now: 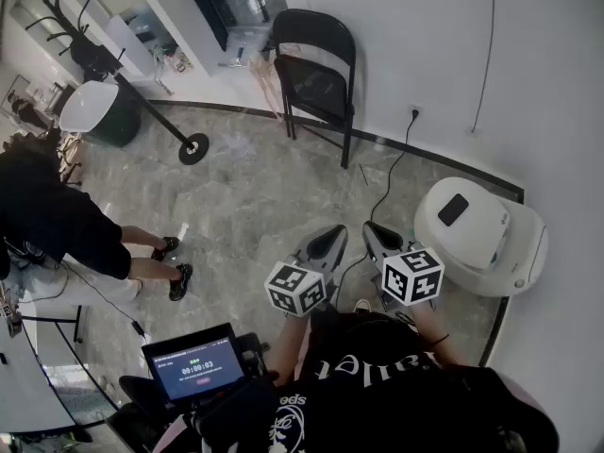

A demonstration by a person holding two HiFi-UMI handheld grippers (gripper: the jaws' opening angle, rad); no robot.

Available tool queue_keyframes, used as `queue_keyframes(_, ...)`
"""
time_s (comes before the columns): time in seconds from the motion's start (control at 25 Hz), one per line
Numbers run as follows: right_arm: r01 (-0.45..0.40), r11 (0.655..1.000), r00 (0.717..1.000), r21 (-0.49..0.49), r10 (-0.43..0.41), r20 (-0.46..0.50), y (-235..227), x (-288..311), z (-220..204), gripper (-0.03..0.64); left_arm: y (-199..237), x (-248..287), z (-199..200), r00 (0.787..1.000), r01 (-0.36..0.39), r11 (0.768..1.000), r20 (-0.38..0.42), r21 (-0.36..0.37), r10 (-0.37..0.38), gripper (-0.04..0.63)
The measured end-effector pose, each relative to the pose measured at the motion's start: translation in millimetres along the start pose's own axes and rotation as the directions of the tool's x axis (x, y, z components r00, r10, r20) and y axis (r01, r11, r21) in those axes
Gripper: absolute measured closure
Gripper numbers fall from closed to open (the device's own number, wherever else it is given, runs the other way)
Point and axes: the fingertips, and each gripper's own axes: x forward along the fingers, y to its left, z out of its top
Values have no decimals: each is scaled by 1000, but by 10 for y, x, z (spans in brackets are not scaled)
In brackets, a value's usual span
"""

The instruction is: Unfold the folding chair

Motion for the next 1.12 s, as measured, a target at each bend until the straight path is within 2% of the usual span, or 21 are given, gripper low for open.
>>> queue_keyframes(0.28, -7, 1000, 1000, 9, 7, -4, -150, -25, 29, 597, -42, 152, 21, 1000, -7, 1000, -11, 11, 7, 583)
queue_keyframes(0.56, 18, 999, 1000, 34, -18, -5, -431, 158, 102, 597, 179, 373, 54, 1000, -10, 1000, -28, 10, 10, 583)
queue_keyframes(0.84, 58, 997, 998, 42, -58, -6, -610, 562, 337, 597, 676, 631, 301, 1000, -5, 1000, -21, 10, 5, 583)
queue_keyframes(1.12, 81, 996, 997, 43, -80, -22, -717, 1273, 682, 597, 1341, 940, 620, 999, 23, 1000, -37, 18, -23, 583)
